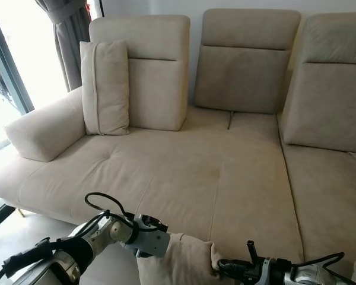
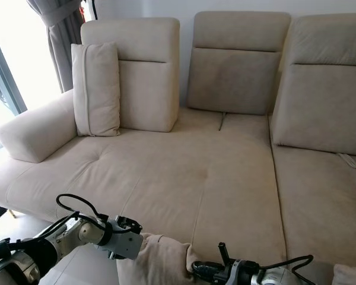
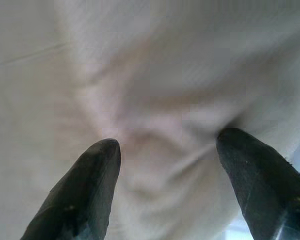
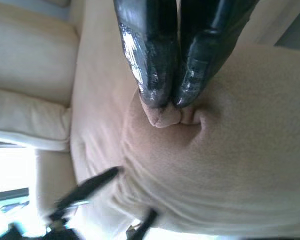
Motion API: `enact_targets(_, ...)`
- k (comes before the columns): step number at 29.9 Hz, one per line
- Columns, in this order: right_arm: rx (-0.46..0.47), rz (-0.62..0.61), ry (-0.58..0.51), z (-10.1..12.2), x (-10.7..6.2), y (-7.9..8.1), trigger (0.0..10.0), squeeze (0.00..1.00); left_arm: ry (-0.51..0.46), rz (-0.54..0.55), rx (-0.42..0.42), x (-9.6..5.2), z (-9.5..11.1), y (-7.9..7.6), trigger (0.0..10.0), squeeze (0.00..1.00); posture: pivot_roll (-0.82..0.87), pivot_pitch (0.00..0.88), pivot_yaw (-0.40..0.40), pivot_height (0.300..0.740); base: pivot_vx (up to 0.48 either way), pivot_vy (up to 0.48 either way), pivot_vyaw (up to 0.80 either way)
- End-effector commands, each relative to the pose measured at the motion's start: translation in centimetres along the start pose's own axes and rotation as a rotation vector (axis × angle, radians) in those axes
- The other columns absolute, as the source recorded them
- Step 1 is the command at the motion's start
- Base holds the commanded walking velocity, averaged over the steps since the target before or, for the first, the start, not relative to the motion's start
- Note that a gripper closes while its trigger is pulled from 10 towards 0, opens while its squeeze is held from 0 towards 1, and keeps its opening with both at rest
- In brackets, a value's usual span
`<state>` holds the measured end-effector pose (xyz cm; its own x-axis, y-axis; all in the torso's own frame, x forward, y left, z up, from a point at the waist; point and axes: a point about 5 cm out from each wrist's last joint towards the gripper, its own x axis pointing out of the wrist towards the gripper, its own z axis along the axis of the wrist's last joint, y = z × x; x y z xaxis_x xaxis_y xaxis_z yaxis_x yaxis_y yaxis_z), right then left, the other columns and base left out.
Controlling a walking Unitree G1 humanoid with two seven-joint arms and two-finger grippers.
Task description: Move the pillow to the sofa from floor
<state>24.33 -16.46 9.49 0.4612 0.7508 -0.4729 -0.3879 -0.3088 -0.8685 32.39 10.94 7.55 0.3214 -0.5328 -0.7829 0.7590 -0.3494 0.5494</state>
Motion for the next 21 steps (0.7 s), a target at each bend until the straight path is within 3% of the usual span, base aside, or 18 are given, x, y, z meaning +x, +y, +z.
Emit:
enact_targets(1, -0.026, -0.008, -0.042, 0.7, 0.5, -0.5, 0.0, 0.00, 0.025, -0.072, 0.007, 0.4, -0.3, -1.3, 10.0, 0.00, 0.15, 0.000, 0.036, 0.545, 0.000, 0.000, 0.00)
enact_targets(3, -0.038, -0.017, -0.062, 1.1, 0.5, -0.8, 0.0, 0.00, 0.064, -0.120, -0.010, 0.4, -0.9, -2.1, 10.0, 0.00, 0.15, 0.000, 0.031, 0.545, 0.000, 0.000, 0.00)
enact_targets(8, -0.048, -0.030, -0.079, 1.4, 0.4, -1.1, 0.0, 0.00, 0.085, -0.130, -0.027, 0.5, -1.2, -2.2, 10.0, 0.00, 0.15, 0.000, 0.029, 0.545, 0.000, 0.000, 0.00)
enact_targets(18, -0.051, -0.089, -0.096, 1.7, 0.6, -1.6, 0.0, 0.00, 0.051, 0.014, -0.133, 0.9, -0.6, -0.7, 10.0, 0.00, 0.15, 0.000, 0.030, 0.545, 0.000, 0.000, 0.00)
enact_targets(19, -0.051, -0.101, -0.092, 1.6, 0.6, -1.7, 0.0, 0.00, 0.040, 0.015, -0.151, 1.0, -0.5, -0.8, 8.0, 0.00, 0.15, 0.000, 0.030, 0.545, 0.000, 0.000, 0.00)
enact_targets(20, -0.050, -0.113, -0.085, 1.5, 0.6, -1.8, 0.0, 0.00, 0.028, 0.018, -0.162, 1.1, -0.3, -0.9, 2.7, 0.00, 0.15, 0.000, 0.028, 0.545, 0.000, 0.000, 0.00)
enact_targets(21, -0.050, -0.113, -0.085, 1.5, 0.6, -1.8, 0.0, 0.00, 0.028, 0.018, -0.162, 1.1, -0.3, -0.9, 2.7, 0.00, 0.15, 0.000, 0.028, 0.545, 0.000, 0.000, 0.00)
